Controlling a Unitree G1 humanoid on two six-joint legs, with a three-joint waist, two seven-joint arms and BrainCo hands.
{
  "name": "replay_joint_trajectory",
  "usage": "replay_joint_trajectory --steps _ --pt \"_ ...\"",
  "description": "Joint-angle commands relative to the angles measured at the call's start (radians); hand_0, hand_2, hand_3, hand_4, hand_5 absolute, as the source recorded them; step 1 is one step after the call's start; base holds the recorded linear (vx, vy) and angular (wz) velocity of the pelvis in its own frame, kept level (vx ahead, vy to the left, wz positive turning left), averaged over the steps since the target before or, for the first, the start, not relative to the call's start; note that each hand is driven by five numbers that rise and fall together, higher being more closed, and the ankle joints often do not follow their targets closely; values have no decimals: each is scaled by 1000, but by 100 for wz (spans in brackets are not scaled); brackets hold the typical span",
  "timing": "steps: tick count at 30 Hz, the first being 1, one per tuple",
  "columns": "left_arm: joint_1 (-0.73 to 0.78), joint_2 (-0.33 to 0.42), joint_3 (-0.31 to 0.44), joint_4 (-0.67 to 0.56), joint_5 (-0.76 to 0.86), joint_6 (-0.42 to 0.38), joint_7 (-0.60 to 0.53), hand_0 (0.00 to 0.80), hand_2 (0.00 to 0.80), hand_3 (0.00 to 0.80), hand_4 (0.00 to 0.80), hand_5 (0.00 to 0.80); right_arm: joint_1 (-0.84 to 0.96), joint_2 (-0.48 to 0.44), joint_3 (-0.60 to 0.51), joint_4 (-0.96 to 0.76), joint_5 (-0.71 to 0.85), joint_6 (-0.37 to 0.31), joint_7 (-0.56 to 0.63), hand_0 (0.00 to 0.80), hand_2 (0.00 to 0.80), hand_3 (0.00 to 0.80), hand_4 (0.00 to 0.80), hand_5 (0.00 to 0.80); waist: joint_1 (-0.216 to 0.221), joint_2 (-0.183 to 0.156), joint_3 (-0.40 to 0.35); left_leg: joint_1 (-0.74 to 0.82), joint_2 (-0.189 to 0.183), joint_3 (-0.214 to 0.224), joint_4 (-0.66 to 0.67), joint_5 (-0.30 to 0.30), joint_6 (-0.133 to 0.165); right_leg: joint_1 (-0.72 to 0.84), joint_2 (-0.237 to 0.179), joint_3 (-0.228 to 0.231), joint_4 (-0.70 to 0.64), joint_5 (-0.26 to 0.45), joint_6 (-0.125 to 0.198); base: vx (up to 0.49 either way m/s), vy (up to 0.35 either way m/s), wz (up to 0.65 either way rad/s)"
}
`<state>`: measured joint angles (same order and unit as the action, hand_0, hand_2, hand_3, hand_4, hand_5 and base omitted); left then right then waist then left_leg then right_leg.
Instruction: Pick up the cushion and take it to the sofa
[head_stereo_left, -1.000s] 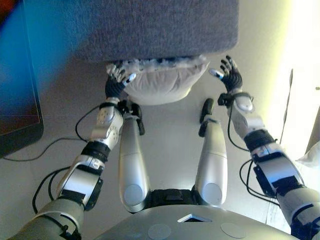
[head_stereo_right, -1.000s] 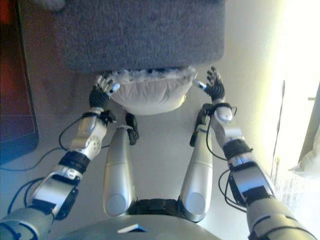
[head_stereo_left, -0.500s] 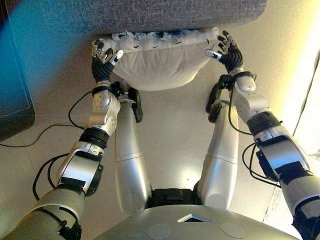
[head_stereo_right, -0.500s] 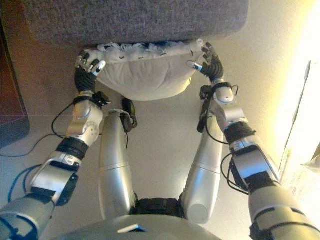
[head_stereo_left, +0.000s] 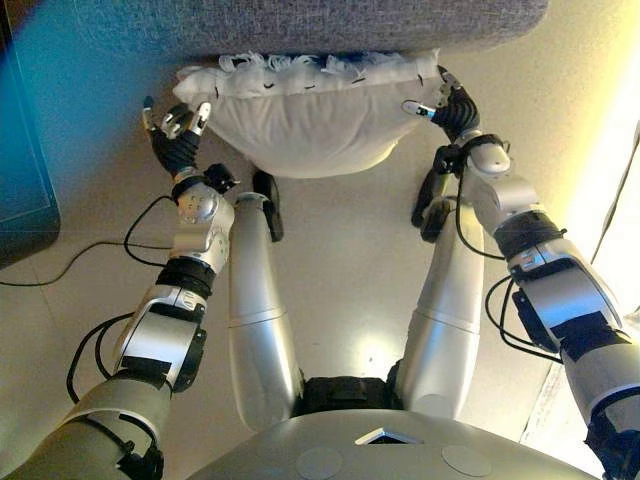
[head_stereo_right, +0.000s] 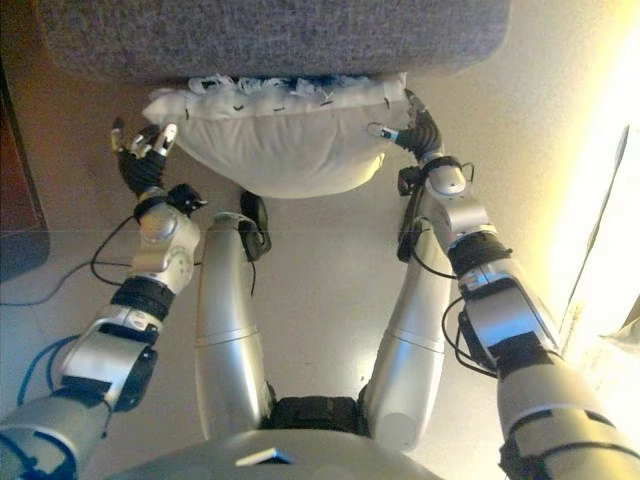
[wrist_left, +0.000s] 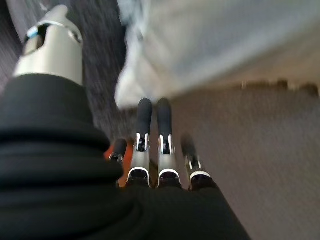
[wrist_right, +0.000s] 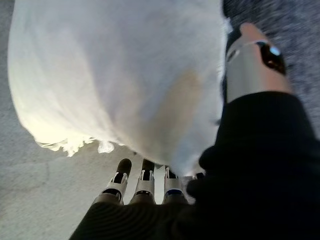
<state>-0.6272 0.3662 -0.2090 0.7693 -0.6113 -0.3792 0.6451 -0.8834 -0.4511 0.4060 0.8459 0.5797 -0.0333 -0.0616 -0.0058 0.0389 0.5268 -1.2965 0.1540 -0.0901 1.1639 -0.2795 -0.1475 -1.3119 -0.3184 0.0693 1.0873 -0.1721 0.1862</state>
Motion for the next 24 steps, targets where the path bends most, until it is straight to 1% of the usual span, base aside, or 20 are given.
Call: replay_joint_trajectory --steps 1,5,7,8,10,16,20,24 --pt "-16 -30 22 35 18 19 -80 0 0 0 0 0 -15 0 16 1 -26 0 -3 0 0 0 0 0 10 33 -7 -24 -42 38 -79 76 50 9 29 -1 13 30 -65 0 0 0" --pt "-42 -35 -27 61 -42 76 -209 0 0 0 0 0 -33 -14 30 1 -52 30 0 0 0 0 0 0 -3 33 -7 -38 -39 40 -83 83 52 -7 38 2 10 38 -63 4 13 1" --pt "-67 -29 -45 79 -69 100 -258 0 0 0 0 0 -42 -24 40 13 -66 33 4 0 0 0 0 0 -11 34 -7 -46 -37 42 -78 85 52 -15 43 8 11 41 -63 24 53 -1" --pt "-94 -23 -60 92 -95 128 -292 0 0 0 0 0 -54 -27 49 25 -76 35 8 0 0 0 0 0 -17 35 -7 -51 -36 43 -74 85 53 -20 48 12 12 43 -63 25 51 -1" --pt "-127 -14 -76 110 -130 158 -340 0 0 0 0 0 -68 -30 57 35 -86 38 17 0 0 0 0 0 -25 36 -7 -56 -35 44 -68 85 53 -26 53 18 14 46 -62 24 41 -2" --pt "-234 22 -117 129 -218 199 -472 0 0 0 0 0 -111 -33 92 32 -80 37 45 0 0 0 0 0 -45 40 -7 -70 -30 50 -69 93 49 -42 66 33 6 59 -60 21 40 -2" --pt "-281 37 -134 133 -241 231 -488 0 0 0 0 0 -136 -35 112 21 -90 42 75 0 0 0 0 0 -54 43 -7 -73 -28 56 -74 98 46 -46 72 39 -4 68 -59 15 44 -2" --pt "-328 51 -137 165 -259 234 -504 0 0 0 0 0 -167 -36 142 19 -99 38 116 0 0 0 0 0 -60 46 -7 -76 -26 62 -75 100 44 -48 74 43 -11 69 -61 14 41 -2"
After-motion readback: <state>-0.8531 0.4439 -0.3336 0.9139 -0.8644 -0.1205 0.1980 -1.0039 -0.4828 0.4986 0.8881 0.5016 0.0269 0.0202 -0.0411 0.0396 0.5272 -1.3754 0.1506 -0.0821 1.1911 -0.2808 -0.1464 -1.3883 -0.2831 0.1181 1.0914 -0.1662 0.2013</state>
